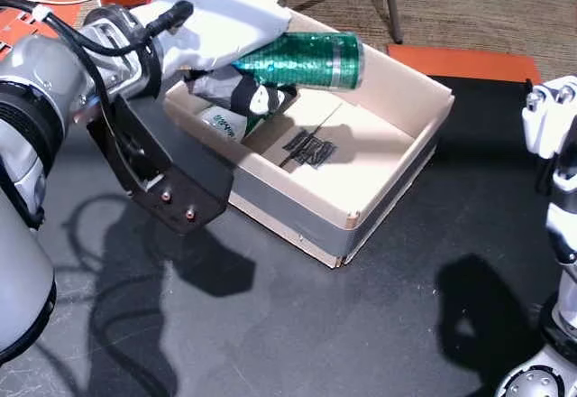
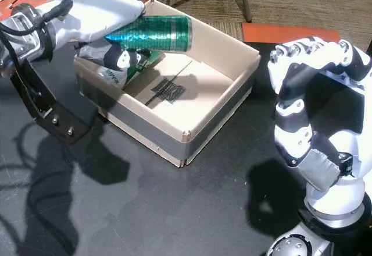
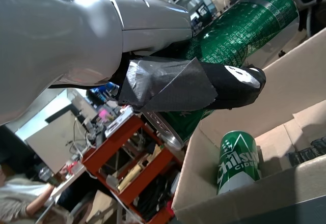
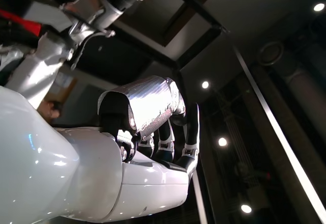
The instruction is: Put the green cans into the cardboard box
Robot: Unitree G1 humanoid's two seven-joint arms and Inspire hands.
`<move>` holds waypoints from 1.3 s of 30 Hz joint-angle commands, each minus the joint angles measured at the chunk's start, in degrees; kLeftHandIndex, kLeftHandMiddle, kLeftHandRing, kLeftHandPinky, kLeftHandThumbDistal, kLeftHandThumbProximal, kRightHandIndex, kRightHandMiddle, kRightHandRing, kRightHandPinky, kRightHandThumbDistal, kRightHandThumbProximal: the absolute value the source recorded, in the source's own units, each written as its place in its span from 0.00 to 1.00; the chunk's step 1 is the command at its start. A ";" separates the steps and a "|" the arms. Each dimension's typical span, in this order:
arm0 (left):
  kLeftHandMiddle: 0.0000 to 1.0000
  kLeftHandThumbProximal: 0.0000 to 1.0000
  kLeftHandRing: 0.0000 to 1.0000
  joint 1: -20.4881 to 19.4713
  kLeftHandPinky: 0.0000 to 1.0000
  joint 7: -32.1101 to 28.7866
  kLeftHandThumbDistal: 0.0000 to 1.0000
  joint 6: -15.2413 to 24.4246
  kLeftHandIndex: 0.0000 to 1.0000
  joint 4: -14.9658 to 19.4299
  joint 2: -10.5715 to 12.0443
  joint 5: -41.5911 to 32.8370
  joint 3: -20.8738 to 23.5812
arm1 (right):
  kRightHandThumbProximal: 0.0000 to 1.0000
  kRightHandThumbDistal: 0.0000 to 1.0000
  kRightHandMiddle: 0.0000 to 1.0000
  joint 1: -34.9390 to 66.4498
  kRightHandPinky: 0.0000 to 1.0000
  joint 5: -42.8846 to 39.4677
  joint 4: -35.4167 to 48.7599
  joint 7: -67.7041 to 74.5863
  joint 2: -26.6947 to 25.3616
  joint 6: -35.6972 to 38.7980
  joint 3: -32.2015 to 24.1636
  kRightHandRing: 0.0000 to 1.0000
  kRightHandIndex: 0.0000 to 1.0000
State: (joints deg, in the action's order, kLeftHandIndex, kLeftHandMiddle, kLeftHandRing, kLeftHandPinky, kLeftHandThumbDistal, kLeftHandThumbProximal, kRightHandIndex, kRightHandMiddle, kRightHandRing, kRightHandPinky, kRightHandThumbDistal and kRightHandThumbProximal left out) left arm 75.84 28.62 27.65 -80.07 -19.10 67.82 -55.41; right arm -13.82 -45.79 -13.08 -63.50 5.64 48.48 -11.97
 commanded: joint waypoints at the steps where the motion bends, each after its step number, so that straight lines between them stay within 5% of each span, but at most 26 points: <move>1: 0.16 0.95 0.22 0.82 0.31 0.71 0.00 -0.15 0.12 -0.27 0.30 0.47 -0.52 | 0.00 0.52 0.17 0.65 0.22 -0.40 1.41 -0.02 -0.64 -1.57 0.46 0.28 0.02; 16: 0.17 0.80 0.25 0.31 0.33 0.12 0.00 0.24 0.13 -0.39 0.55 -0.63 -0.12 | 0.00 0.50 0.15 -0.43 0.12 -0.53 2.26 -0.89 1.14 -0.44 -0.13 0.29 0.00; 17: 0.51 0.70 0.61 0.35 0.66 -0.44 0.51 0.05 0.43 -0.41 0.34 -0.49 -0.20 | 0.00 0.46 0.17 -0.18 0.13 -0.81 2.08 -0.93 1.19 -0.59 0.07 0.31 0.01; 18: 0.71 0.66 0.82 0.44 0.82 -1.23 0.70 0.03 0.63 -0.44 0.15 -0.41 -0.26 | 0.00 0.44 0.18 0.30 0.12 -0.96 2.15 -0.73 1.14 -1.16 0.32 0.32 0.01; 19: 0.81 0.64 0.92 0.51 0.89 -2.14 0.83 0.09 0.74 -0.48 0.03 -0.46 -0.21 | 0.00 0.45 0.18 0.75 0.12 -1.09 2.30 -0.58 1.01 -1.81 0.53 0.32 0.01; 21: 0.87 0.61 0.99 0.51 0.94 -3.17 0.99 0.21 0.83 -0.49 -0.03 -0.80 0.15 | 0.00 0.46 0.19 0.92 0.12 -1.34 2.20 -1.06 0.58 -2.40 0.53 0.33 0.02; 26: 1.00 0.56 1.00 0.44 1.00 -5.26 1.00 0.36 1.00 -0.48 0.07 -1.98 1.48 | 0.00 0.48 0.18 -0.41 0.14 -1.64 1.43 -2.15 0.98 -1.12 -0.16 0.32 0.02; 32: 1.00 0.51 1.00 0.17 1.00 -5.55 1.00 0.54 1.00 -0.38 -0.03 -2.89 2.34 | 0.00 0.48 0.14 -0.61 0.08 -0.73 1.20 -0.35 2.72 1.45 0.05 0.27 0.00; 39: 1.00 0.54 1.00 0.13 1.00 -6.28 1.00 0.20 1.00 -0.34 -0.04 -2.90 2.69 | 0.00 0.46 0.15 -0.55 0.11 -1.57 0.69 -1.23 1.47 0.57 0.50 0.29 0.00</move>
State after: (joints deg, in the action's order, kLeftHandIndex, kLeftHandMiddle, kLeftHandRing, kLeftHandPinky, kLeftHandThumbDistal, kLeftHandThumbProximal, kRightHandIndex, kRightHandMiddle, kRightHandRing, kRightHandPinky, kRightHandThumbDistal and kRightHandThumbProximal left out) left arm 75.83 22.55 27.73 -80.37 -18.60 65.31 -52.83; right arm -14.10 -46.97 -11.96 -64.41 6.20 48.83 -11.63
